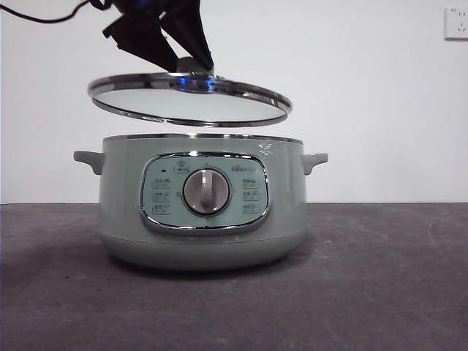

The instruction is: Pick up the egg,open the lid,put the egg in the pot,close the lid

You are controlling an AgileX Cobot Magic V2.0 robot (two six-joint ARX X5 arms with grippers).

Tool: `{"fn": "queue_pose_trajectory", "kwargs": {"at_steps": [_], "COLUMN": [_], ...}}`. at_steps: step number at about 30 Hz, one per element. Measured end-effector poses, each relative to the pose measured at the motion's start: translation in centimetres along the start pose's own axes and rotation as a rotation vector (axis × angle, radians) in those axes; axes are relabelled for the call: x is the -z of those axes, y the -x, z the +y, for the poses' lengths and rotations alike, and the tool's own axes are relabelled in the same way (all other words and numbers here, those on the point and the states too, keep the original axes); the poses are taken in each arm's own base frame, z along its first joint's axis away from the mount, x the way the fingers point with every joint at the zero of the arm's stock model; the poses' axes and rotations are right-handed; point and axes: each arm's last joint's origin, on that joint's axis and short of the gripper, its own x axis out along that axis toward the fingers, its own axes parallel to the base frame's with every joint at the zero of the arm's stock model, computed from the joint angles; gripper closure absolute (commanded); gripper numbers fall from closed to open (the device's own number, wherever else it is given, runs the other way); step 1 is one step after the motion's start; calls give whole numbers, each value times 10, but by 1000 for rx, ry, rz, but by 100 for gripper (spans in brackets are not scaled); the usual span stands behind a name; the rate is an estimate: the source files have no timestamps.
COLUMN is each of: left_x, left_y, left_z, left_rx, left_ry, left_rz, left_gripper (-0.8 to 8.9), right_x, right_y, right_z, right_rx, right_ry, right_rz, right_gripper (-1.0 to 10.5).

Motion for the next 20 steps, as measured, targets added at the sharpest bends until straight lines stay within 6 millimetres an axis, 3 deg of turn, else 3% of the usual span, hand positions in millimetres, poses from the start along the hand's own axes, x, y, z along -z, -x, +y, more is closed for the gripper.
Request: {"fn": "queue_pose_trajectory", "kwargs": {"at_steps": [8, 20], "left_x": [7, 8], "left_y": [-22, -30], "left_z": [3, -1], "left_rx": [5, 19], "left_ry": [9, -4], "left_rz": [51, 68], "left_gripper": [822, 822], "right_x": [1, 1], "right_y": [0, 0], "right_z": [0, 0], "right_rx": [-1, -1], "right_ry": [1, 1], "right_rz": [6, 6], "right_gripper": [506, 506]}}
